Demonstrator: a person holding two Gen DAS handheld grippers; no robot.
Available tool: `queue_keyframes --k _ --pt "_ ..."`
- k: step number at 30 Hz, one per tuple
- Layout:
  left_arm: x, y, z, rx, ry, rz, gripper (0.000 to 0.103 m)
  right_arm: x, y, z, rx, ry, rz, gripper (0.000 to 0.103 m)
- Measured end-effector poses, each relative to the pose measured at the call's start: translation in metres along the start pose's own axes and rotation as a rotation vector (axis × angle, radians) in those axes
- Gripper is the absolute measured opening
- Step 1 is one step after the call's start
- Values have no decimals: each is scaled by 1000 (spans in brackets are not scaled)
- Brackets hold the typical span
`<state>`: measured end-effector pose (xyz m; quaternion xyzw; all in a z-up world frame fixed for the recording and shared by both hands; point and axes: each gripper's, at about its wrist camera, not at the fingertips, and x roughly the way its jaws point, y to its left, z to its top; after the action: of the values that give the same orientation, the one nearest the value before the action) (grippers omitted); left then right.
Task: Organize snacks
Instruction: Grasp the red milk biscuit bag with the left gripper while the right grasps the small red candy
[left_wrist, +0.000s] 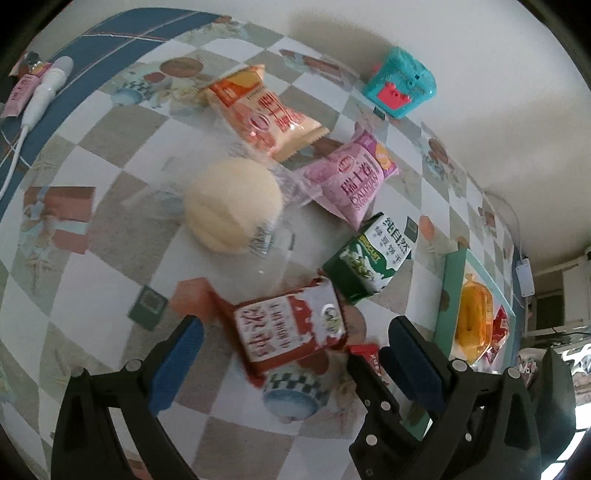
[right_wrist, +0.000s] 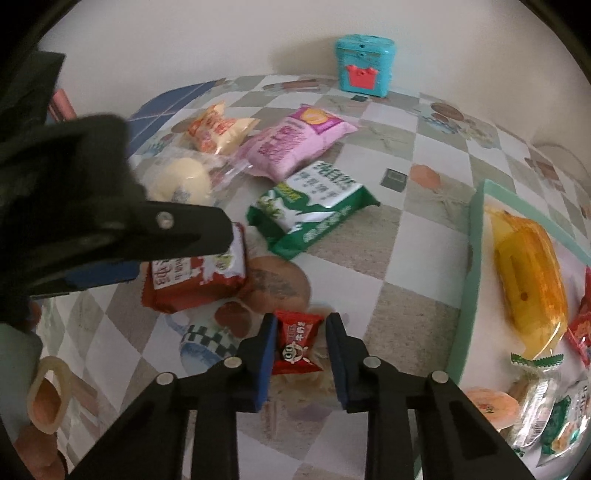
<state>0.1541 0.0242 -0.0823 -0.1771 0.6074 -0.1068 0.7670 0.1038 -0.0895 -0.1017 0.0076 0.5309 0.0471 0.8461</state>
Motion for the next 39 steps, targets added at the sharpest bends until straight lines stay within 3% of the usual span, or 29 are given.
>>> queue_keyframes --k 11,15,21,28,32,39 --pt "21 -19 0 27 11 93 98 -1 -38 3 111 -8 50 24" --pt "22 -24 0 49 -4 151 75 -3 -41 1 130 -7 63 24" --pt "19 -24 -5 50 -8 145 64 -5 -42 -2 149 -2 83 23" --pt "17 -25 -14 31 -4 149 66 -9 -44 -8 167 6 94 23" --pt "20 -31 -11 44 6 171 75 -10 -45 -10 169 6 94 22" --pt "36 -53 -11 136 7 298 78 -11 -45 -10 164 4 89 22"
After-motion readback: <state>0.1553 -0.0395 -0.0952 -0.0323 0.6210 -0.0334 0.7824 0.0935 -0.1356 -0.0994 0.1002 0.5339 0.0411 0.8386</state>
